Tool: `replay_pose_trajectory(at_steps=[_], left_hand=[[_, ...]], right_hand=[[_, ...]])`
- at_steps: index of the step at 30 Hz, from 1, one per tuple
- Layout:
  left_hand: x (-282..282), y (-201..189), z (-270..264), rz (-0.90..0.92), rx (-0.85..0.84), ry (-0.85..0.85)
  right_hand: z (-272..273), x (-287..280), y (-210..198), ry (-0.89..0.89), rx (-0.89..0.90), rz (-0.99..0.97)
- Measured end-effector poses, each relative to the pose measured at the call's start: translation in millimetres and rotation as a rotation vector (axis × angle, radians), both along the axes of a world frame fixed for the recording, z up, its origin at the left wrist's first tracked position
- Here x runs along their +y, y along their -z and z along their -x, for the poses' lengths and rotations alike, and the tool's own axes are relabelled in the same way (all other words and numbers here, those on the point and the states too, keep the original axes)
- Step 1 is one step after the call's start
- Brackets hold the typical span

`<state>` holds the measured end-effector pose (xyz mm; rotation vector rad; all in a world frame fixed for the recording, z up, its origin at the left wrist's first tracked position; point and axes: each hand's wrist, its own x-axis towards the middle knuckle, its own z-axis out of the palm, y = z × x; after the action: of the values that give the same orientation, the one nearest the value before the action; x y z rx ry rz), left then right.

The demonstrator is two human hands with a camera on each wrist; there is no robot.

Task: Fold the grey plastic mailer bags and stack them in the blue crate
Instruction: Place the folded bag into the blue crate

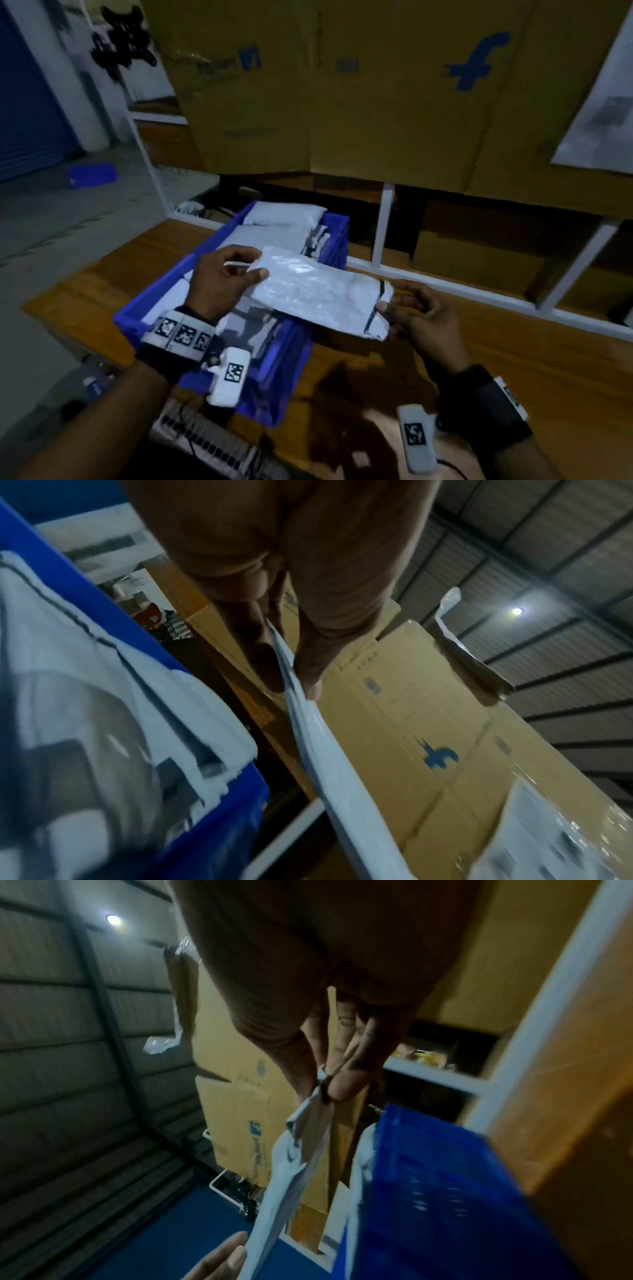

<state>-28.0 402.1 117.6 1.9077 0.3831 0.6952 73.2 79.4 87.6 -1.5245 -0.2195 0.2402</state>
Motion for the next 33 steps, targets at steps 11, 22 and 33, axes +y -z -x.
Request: replay_pose_trajectory(at_steps=[11, 22, 33], left_hand=[[218.7, 7.9, -90.0, -0.191, 0.279, 0.043], [246.0, 23.6, -91.6, -0.357, 0.443, 0.224], [236.8, 29.1, -92.9, -0.555, 0.534, 0.158]], right_hand=[[-58.4, 208.1, -42.0, -0.018, -0.079, 0.216], [-48.7, 230.1, -18.2, -0.101, -0.068, 0.651], [-47.5, 231.7, -26.9, -0.203, 0.018, 0.782]])
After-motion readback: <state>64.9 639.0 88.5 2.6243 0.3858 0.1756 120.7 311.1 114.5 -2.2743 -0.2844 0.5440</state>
